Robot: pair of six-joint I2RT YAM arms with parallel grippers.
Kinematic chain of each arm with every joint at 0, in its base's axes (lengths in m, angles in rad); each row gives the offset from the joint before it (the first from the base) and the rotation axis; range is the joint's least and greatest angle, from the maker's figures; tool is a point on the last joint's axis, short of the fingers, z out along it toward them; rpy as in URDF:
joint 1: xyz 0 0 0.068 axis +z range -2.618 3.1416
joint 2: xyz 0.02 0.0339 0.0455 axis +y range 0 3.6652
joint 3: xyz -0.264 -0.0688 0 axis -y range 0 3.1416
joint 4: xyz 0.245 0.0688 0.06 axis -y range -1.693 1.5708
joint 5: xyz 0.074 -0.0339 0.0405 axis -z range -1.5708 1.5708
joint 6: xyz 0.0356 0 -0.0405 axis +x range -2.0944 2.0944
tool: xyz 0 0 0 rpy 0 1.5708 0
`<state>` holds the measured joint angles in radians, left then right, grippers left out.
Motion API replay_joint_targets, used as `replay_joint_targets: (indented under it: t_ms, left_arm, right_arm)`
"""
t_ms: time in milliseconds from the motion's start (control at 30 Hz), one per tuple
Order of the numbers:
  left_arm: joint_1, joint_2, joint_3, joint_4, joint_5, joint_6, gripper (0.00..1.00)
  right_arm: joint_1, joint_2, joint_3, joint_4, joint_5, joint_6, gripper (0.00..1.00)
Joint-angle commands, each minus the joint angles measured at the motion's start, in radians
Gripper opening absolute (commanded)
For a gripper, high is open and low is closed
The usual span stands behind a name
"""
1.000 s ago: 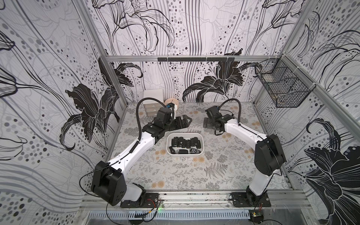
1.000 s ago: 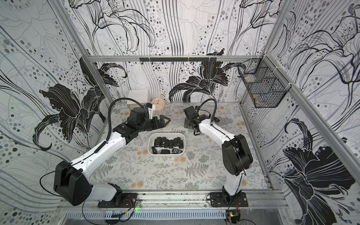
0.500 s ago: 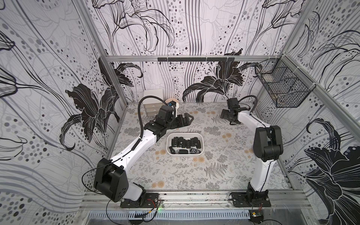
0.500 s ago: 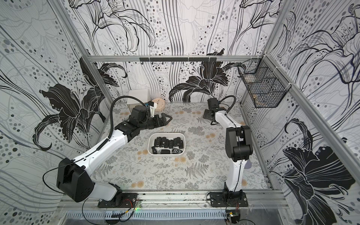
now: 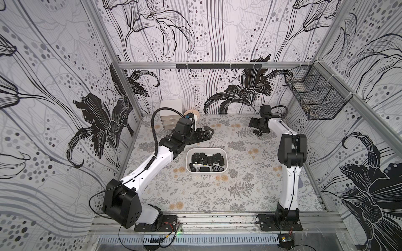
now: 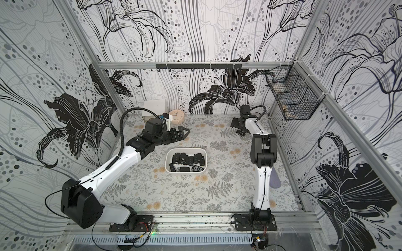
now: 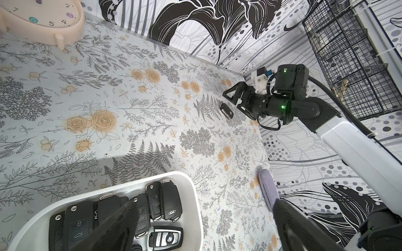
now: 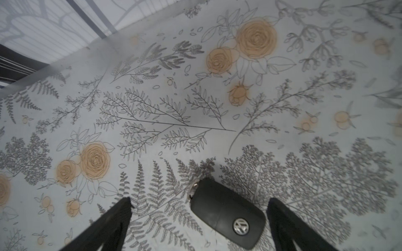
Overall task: Place the car key into the storage box
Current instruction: Pick up the car key from the center of the board.
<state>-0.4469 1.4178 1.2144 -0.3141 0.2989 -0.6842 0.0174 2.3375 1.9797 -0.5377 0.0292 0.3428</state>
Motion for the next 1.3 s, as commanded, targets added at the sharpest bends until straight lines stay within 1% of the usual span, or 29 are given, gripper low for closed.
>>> replay_joint_targets:
  t_ms: [0, 100, 300, 400, 467, 533, 667, 767, 933, 1000, 1167, 1200, 1267]
  left_arm:
    - [-0.002, -0.03, -0.014, 0.006, -0.024, -0.008, 0.99]
    - [-0.004, -0.034, -0.021, 0.006, -0.025, -0.01, 0.99]
    - [-0.004, -0.044, -0.033, 0.012, -0.026, -0.015, 0.99]
    - [-0.003, -0.049, -0.041, 0.013, -0.029, -0.015, 0.99]
    - [-0.004, -0.055, -0.048, 0.013, -0.029, -0.015, 0.99]
    - [-0.003, -0.059, -0.056, 0.018, -0.027, -0.018, 0.99]
    - [-0.003, -0.061, -0.064, 0.03, -0.02, -0.025, 0.99]
    - [-0.004, -0.054, -0.064, 0.033, -0.01, -0.028, 0.99]
    - [-0.004, -0.056, -0.066, 0.021, -0.003, -0.033, 0.99]
    - [-0.004, -0.064, -0.068, 0.017, -0.004, -0.032, 0.99]
    - [-0.003, -0.08, -0.076, 0.01, -0.01, -0.037, 0.99]
    - [-0.002, -0.084, -0.079, 0.011, -0.01, -0.037, 0.99]
    - [-0.003, -0.09, -0.082, 0.011, -0.012, -0.04, 0.99]
  right_arm:
    - [0.0, 0.054, 0.07, -0.086, -0.057, -0.047, 1.0]
    - [-0.008, 0.084, 0.117, -0.116, -0.071, -0.045, 1.0]
    - [-0.013, 0.115, 0.155, -0.188, -0.08, -0.031, 1.0]
    - [-0.012, 0.096, 0.105, -0.185, -0.1, -0.032, 0.96]
    - [-0.012, 0.066, 0.053, -0.165, -0.108, -0.033, 0.91]
    - [-0.011, 0.026, -0.008, -0.136, -0.123, -0.03, 0.87]
    - [0.001, -0.004, -0.05, -0.139, -0.084, -0.037, 0.84]
    - [0.015, 0.028, 0.001, -0.206, -0.017, -0.054, 0.8]
    - [0.019, 0.099, 0.114, -0.298, 0.021, -0.052, 0.73]
    - [0.023, 0.119, 0.145, -0.32, 0.043, -0.046, 0.69]
    - [0.03, 0.152, 0.194, -0.37, 0.063, -0.035, 0.51]
    - [0.031, 0.154, 0.194, -0.375, 0.063, -0.035, 0.47]
    - [0.03, 0.147, 0.182, -0.369, 0.066, -0.035, 0.43]
